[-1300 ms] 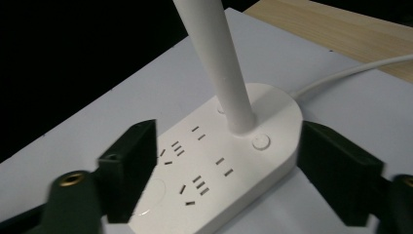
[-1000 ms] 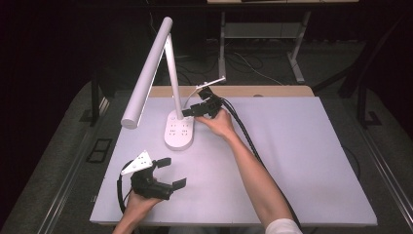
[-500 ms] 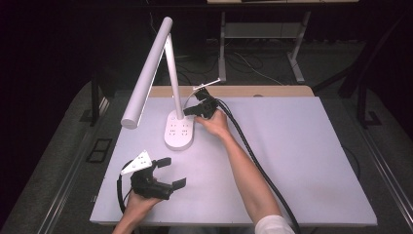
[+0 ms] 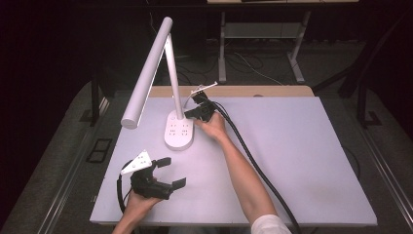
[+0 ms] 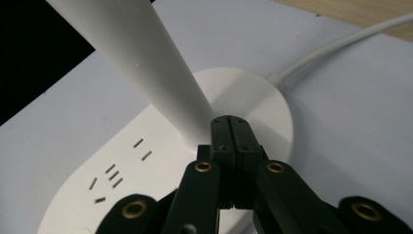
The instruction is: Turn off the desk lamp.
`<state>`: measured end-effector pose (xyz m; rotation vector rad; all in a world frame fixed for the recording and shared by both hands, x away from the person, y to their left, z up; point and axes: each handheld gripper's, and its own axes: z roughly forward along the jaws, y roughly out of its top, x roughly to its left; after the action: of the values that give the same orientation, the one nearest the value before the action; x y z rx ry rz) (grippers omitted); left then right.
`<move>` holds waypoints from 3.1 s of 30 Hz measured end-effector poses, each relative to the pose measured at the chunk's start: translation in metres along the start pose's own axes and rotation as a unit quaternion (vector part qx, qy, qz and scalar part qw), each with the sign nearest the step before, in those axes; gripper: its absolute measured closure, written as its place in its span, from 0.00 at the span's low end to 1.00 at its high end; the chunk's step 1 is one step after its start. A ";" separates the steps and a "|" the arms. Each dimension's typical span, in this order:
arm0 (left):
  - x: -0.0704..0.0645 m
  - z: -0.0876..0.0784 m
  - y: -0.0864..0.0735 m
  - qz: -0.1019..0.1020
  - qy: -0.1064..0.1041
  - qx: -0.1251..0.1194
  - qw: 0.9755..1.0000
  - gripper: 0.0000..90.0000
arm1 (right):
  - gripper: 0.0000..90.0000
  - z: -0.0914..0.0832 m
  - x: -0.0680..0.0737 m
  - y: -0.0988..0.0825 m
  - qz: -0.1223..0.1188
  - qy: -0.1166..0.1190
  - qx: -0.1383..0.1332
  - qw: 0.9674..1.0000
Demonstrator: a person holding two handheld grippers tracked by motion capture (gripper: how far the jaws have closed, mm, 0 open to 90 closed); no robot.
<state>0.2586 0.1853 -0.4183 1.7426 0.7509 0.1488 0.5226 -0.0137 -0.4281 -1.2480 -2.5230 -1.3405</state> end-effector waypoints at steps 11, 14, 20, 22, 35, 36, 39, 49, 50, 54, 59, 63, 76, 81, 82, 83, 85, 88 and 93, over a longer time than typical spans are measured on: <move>-0.003 0.000 0.000 -0.001 -0.002 -0.001 1.000 0.00 | 1.00 0.001 0.000 -0.003 -0.002 -0.004 -0.002 1.000; -0.003 0.001 0.000 -0.001 -0.003 -0.001 1.000 0.00 | 1.00 0.000 0.003 -0.002 -0.011 -0.021 0.000 1.000; -0.002 0.002 0.000 -0.002 -0.004 0.001 1.000 0.00 | 1.00 0.000 0.005 -0.001 -0.014 -0.025 -0.003 1.000; -0.002 0.002 -0.001 -0.002 -0.005 0.001 1.000 0.00 | 1.00 0.000 0.006 0.000 -0.014 -0.027 0.000 1.000; -0.003 0.002 0.000 -0.001 -0.002 0.001 1.000 0.00 | 1.00 0.000 0.009 -0.002 -0.021 -0.038 -0.002 0.999; -0.003 0.001 0.000 -0.001 -0.001 0.001 1.000 0.00 | 1.00 0.001 0.009 -0.002 -0.021 -0.040 -0.002 0.999; -0.002 0.002 0.000 -0.001 -0.001 0.001 1.000 0.00 | 1.00 0.000 0.008 -0.004 -0.016 -0.036 -0.006 0.999; 0.000 0.001 0.000 -0.004 -0.001 0.001 1.000 0.00 | 1.00 0.000 0.009 -0.003 -0.018 -0.041 -0.008 0.999; 0.000 0.001 0.000 -0.005 0.000 0.000 1.000 0.00 | 1.00 0.000 0.009 -0.003 -0.018 -0.041 -0.008 0.999; 0.000 0.001 0.000 -0.002 -0.001 0.002 1.000 0.00 | 1.00 -0.001 0.009 -0.003 -0.016 -0.038 -0.006 0.999; -0.001 0.002 0.000 0.000 -0.002 0.002 1.000 0.00 | 1.00 -0.001 0.008 -0.003 -0.016 -0.036 -0.004 0.999; -0.001 0.002 0.000 0.000 -0.002 0.002 1.000 0.00 | 1.00 -0.001 0.008 -0.004 -0.015 -0.035 -0.006 0.999; -0.001 0.003 0.000 -0.002 -0.003 0.002 1.000 0.00 | 1.00 -0.001 0.008 -0.006 -0.004 -0.033 -0.011 0.999; 0.001 0.003 0.000 -0.004 -0.003 0.001 1.000 0.00 | 1.00 -0.004 0.008 -0.005 -0.010 -0.040 -0.011 0.999; 0.001 0.003 0.000 -0.003 -0.003 0.001 1.000 0.00 | 1.00 -0.006 0.008 -0.005 -0.008 -0.037 -0.013 0.999; 0.001 0.003 0.000 -0.003 -0.003 0.001 1.000 0.00 | 1.00 -0.008 0.007 -0.005 -0.010 -0.038 -0.020 0.999; 0.001 0.003 0.000 -0.003 -0.003 0.001 1.000 0.00 | 1.00 -0.013 0.006 -0.005 -0.007 -0.035 -0.026 0.999; 0.000 0.003 0.000 -0.002 -0.002 0.002 1.000 0.00 | 1.00 -0.021 0.006 -0.005 -0.012 -0.032 -0.026 0.999; -0.001 0.003 0.000 -0.002 -0.003 0.003 1.000 0.00 | 1.00 -0.037 0.008 -0.004 -0.016 -0.023 -0.034 0.999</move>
<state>0.2595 0.1822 -0.4193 1.7471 0.7506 0.1395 0.5026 -0.0365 -0.4046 -1.2708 -2.5581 -1.4334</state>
